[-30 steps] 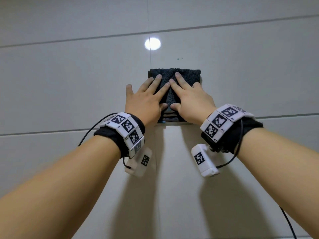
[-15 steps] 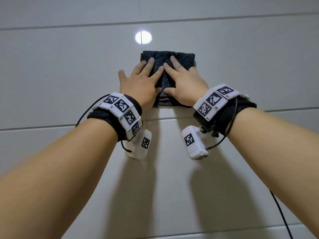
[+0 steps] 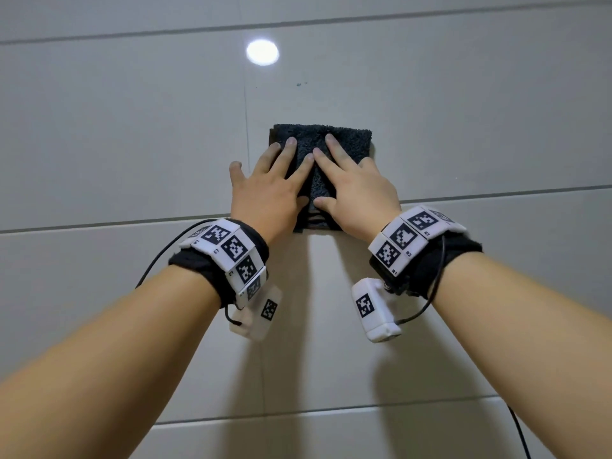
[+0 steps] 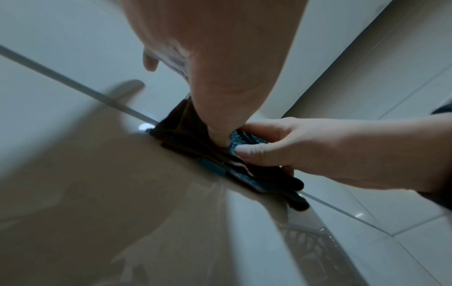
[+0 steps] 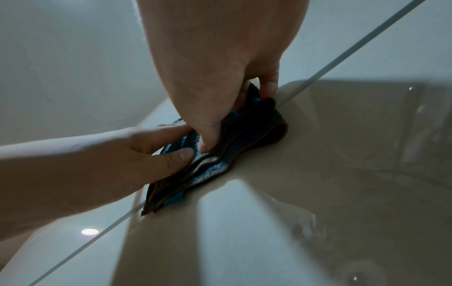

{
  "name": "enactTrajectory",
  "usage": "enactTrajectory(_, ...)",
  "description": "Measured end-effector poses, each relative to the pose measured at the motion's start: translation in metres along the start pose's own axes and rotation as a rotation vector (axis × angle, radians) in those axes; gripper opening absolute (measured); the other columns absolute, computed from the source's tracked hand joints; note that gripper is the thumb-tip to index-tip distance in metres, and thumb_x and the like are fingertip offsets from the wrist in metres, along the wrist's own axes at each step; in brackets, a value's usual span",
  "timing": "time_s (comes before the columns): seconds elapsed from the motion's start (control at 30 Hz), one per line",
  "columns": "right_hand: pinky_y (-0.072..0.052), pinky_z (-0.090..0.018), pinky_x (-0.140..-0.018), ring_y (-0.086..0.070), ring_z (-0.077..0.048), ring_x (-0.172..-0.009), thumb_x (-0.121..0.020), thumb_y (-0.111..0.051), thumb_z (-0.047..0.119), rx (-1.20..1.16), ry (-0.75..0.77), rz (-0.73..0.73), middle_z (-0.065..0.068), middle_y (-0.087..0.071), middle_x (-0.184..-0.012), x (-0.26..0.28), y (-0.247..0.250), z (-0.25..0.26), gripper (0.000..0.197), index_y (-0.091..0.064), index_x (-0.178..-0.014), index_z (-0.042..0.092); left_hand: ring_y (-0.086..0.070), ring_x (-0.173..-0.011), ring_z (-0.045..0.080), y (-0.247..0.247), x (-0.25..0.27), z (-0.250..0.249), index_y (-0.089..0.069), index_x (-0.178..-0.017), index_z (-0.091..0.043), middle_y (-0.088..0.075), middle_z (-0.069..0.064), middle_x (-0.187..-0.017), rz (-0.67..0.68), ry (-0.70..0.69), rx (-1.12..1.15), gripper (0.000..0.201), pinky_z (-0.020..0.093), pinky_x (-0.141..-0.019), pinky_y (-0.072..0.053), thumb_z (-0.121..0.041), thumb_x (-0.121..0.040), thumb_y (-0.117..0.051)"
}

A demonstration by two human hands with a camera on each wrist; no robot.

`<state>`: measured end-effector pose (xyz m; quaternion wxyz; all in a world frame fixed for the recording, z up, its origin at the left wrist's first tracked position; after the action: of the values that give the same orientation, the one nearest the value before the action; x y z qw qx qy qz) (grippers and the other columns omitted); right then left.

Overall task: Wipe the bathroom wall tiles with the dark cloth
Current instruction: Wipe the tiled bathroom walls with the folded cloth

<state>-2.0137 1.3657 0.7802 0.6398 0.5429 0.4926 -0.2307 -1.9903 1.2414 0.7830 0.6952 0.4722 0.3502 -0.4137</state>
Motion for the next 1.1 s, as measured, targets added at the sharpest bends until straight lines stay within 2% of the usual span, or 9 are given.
enactTrajectory(0.37, -0.046, -0.039, -0.089, -0.038, -0.025, -0.120, -0.095, -0.052, 0.051, 0.028, -0.037, -0.003, 0.022, 0.007, -0.162, 0.014, 0.016, -0.068, 0.074, -0.008, -0.154, 0.043, -0.003, -0.153, 0.018, 0.005, -0.022, -0.066, -0.009, -0.157, -0.038, 0.003, -0.002, -0.167, -0.004, -0.010, 0.058, 0.066, 0.065, -0.110, -0.019, -0.045, -0.101, -0.042)
enactTrajectory(0.83, -0.045, -0.041, -0.090, -0.037, -0.026, -0.122, -0.097, -0.051, 0.049, 0.005, -0.102, -0.021, 0.024, 0.008, -0.161, 0.015, 0.028, -0.127, 0.073, -0.007, -0.154, 0.043, 0.002, -0.153, 0.017, 0.013, -0.054, -0.117, -0.007, -0.157, -0.038, 0.006, -0.003, -0.167, -0.026, -0.066, 0.094, 0.064, 0.066, -0.112, -0.014, -0.044, -0.102, -0.039)
enactTrajectory(1.1, -0.046, -0.046, -0.097, -0.034, -0.031, -0.126, -0.096, -0.054, 0.047, 0.006, -0.137, -0.010, 0.020, 0.008, -0.162, 0.013, 0.028, -0.126, 0.074, -0.009, -0.155, 0.041, 0.002, -0.153, 0.017, 0.016, -0.057, -0.118, -0.006, -0.158, -0.038, 0.006, -0.004, -0.167, 0.013, -0.092, 0.094, 0.064, 0.068, -0.112, -0.011, -0.047, -0.103, -0.038)
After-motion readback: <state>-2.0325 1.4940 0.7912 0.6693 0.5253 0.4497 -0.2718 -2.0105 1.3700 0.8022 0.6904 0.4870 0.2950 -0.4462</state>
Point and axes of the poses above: each hand's wrist, its own x-axis away from the middle knuckle, its own y-axis out of the back of the hand, z = x × y, the point moved 8 cm from there along -x, towards the middle knuckle
